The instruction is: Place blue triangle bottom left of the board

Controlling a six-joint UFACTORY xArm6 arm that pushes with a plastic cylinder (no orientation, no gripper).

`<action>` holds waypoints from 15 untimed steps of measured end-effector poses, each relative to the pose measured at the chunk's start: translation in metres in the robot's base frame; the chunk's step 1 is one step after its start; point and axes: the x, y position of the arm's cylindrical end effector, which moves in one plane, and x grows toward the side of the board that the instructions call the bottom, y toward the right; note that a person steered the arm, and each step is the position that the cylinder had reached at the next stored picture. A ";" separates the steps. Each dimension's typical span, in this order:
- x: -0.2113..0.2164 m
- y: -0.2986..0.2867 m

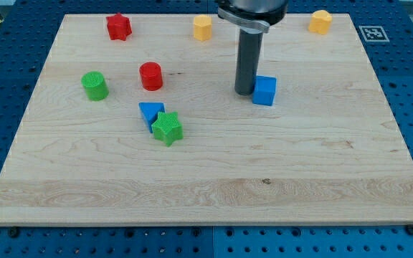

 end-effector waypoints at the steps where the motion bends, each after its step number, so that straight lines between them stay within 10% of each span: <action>1: 0.002 0.020; 9: 0.046 0.147; 15: 0.042 -0.003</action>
